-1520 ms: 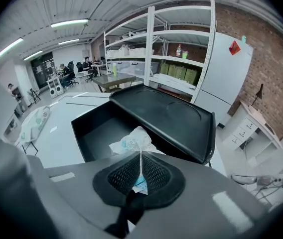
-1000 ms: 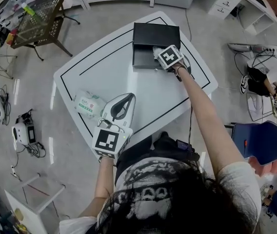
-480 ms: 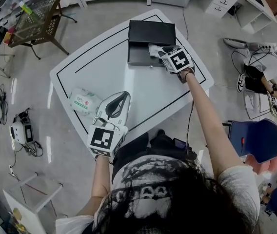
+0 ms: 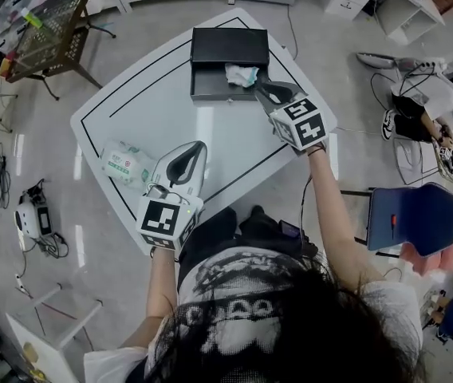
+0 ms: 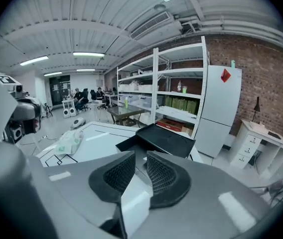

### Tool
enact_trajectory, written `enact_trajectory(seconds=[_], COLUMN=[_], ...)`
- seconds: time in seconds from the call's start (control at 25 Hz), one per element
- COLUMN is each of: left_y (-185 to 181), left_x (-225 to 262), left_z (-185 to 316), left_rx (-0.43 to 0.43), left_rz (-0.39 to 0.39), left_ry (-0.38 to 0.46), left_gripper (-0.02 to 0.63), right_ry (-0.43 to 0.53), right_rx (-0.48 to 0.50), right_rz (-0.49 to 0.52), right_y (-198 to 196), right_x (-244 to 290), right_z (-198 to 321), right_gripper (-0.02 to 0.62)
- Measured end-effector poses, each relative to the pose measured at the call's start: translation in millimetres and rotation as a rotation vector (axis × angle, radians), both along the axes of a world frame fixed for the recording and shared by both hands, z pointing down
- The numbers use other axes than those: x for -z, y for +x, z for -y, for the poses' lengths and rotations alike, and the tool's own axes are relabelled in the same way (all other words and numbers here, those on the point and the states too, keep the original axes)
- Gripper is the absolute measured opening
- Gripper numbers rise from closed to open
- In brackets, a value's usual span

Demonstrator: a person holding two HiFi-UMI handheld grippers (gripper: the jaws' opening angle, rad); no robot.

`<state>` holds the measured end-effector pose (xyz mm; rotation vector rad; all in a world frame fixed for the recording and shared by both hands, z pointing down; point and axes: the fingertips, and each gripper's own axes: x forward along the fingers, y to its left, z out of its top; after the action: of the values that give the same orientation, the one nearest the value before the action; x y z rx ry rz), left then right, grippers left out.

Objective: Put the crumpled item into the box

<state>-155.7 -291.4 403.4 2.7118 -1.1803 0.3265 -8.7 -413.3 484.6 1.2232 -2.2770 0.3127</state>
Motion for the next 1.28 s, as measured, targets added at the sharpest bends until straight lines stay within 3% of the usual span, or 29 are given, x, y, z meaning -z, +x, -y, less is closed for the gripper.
enact_trajectory(seconds=[0.6, 1.28], left_y=[89, 155], left_x=[1, -16], left_z=[-46, -132], left_rx=[-0.049, 0.048], left_rz=[0.02, 0.047], left_ry=[-0.002, -0.049], left_gripper=[0.0, 0.0], right_ry=[0.051, 0.058], right_rx=[-0.039, 0.034], right_rz=[0.201, 0.254], right_y=[56, 116], right_x=[33, 31], right_z=[-135, -234], right_gripper=[0.074, 0.064])
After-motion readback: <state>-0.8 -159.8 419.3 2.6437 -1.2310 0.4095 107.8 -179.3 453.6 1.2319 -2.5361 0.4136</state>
